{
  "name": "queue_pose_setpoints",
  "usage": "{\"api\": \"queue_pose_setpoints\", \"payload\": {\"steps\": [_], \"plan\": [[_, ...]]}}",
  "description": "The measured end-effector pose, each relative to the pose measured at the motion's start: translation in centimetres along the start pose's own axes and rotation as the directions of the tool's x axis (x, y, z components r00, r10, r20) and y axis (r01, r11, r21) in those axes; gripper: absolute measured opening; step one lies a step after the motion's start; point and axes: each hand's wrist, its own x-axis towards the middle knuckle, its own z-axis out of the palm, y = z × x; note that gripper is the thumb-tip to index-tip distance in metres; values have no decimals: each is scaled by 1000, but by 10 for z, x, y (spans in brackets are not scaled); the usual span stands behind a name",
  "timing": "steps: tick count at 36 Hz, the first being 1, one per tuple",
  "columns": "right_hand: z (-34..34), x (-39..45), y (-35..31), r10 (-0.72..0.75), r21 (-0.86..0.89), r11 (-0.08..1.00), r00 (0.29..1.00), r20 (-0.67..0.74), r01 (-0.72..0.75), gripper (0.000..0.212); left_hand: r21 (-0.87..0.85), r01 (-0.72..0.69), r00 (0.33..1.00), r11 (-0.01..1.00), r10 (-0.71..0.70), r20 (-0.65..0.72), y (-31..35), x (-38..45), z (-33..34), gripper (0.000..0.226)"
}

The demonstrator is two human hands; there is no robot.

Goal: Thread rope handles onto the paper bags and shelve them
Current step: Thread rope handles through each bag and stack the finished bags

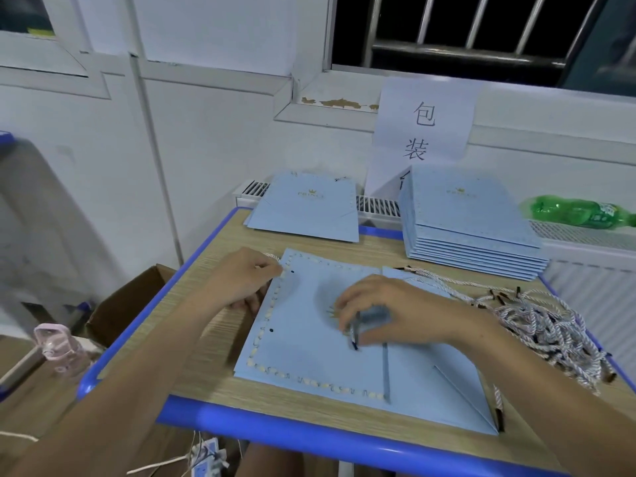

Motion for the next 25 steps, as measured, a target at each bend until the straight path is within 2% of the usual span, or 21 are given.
{"api": "queue_pose_setpoints", "payload": {"steps": [3, 6, 9, 12, 16, 20, 25], "plan": [[6, 7, 2, 42, 11, 999, 999, -3, -41, 7, 5, 9, 999, 1000, -10, 46, 2, 3, -3, 33], [4, 15, -1, 93, 94, 992, 995, -39, -89, 2, 18, 30, 997, 999, -31, 64, 6, 8, -4, 35], [1, 32, -5, 153, 180, 977, 965, -213, -115, 4, 53, 47, 995, 997, -52, 87, 9, 15, -6, 36], [-3, 53, -6, 206, 225, 966, 903, -378, -126, 7, 15, 53, 991, 998, -55, 124, 7, 17, -5, 32], [8, 77, 0, 252, 205, 963, 848, -467, -174, 11, -76, 24, 994, 997, -15, 108, -1, 14, -2, 32], [30, 86, 3, 229, 217, 967, 814, -534, -131, 19, -132, 0, 996, 991, 11, 85, -7, 15, -1, 24], [35, 91, 4, 158, 193, 979, 821, -549, -60, 12, -138, -11, 997, 990, 22, 79, -10, 18, 1, 25]]}}
